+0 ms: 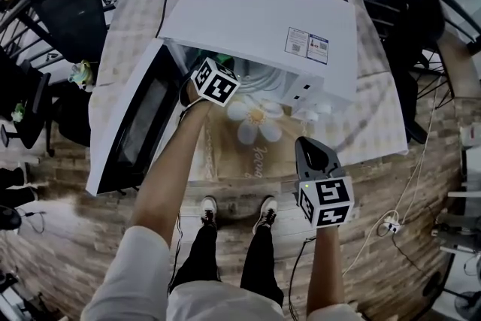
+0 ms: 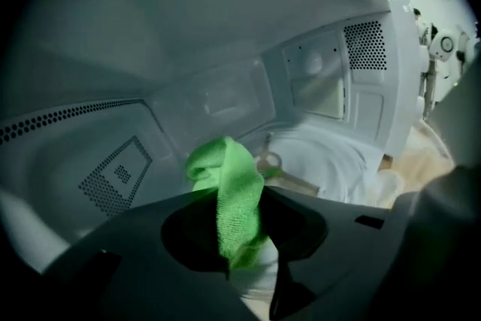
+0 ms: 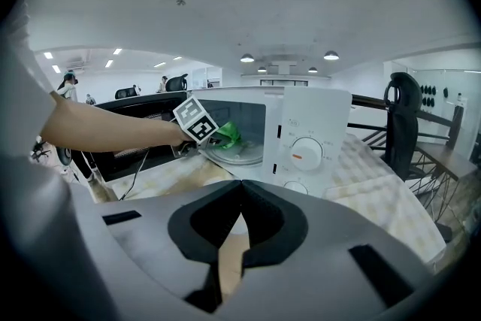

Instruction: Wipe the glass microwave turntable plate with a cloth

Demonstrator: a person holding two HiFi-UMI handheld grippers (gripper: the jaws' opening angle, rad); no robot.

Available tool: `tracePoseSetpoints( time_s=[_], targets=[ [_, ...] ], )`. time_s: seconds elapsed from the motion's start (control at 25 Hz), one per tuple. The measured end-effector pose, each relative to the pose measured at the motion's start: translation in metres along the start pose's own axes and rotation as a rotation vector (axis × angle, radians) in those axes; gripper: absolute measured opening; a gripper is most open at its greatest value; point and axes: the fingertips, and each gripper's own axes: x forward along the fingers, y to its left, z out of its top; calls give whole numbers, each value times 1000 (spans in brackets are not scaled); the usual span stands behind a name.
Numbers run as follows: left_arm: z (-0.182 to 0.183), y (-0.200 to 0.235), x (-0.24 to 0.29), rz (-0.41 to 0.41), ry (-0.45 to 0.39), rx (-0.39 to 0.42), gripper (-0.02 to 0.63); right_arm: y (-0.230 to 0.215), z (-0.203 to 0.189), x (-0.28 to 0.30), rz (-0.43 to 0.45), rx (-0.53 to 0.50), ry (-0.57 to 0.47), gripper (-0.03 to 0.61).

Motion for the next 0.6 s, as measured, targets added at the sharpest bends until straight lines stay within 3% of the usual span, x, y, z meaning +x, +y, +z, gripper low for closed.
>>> tracePoseSetpoints(
  time_s=[0.16,0.44,0.6],
  targets=[
    [-10,-28,-18,-98,42,-40,133,-1,8,-5,-3,5,-12,14],
    [-22,-68,-54,-209,37,-71,129,6,49,-36,-4,-6,-53,14],
    [-19,-91,-85,-303,-2,-168,124,-4,73,-67,-48,-36,-60,14]
  ],
)
